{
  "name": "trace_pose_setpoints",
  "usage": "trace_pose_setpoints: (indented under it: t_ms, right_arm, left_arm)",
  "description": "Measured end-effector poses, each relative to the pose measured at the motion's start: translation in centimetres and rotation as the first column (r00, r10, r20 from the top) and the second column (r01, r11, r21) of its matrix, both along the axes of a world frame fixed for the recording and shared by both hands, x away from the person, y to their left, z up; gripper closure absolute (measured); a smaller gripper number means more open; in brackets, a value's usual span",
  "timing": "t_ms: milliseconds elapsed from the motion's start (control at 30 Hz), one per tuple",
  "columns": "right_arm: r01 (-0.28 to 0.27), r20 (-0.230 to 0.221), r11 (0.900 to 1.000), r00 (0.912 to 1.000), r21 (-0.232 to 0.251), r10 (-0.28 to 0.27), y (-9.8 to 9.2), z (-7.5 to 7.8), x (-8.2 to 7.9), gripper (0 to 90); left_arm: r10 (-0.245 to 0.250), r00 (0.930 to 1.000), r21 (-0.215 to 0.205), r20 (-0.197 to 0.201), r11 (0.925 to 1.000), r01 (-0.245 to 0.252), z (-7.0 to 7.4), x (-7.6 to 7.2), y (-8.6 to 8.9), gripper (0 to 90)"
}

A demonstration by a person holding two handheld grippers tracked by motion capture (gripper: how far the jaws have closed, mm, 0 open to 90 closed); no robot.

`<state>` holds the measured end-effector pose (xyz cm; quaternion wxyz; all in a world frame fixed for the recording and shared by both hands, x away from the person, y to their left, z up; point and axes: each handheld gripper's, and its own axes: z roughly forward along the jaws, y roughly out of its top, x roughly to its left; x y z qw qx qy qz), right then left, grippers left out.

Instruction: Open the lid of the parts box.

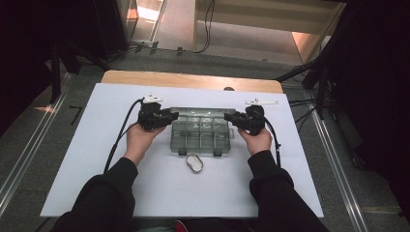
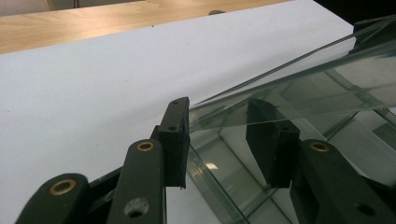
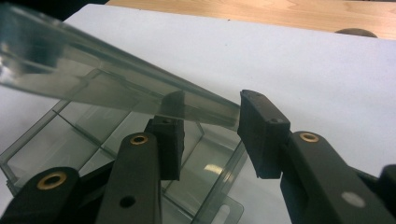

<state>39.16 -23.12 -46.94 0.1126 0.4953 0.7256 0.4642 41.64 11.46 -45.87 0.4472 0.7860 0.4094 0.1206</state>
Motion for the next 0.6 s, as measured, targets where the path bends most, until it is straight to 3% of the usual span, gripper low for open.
trace_pose_setpoints:
  t_ms: [600]
  right_arm:
    - [0.043, 0.046, 0.999, 0.9981, -0.025, -0.042, 0.6, -0.53, 0.64, 58.2]
  left_arm:
    - [0.036, 0.9982, 0.017, 0.049, 0.9992, -0.037, -0.8, 0.9, -0.9, 57.9]
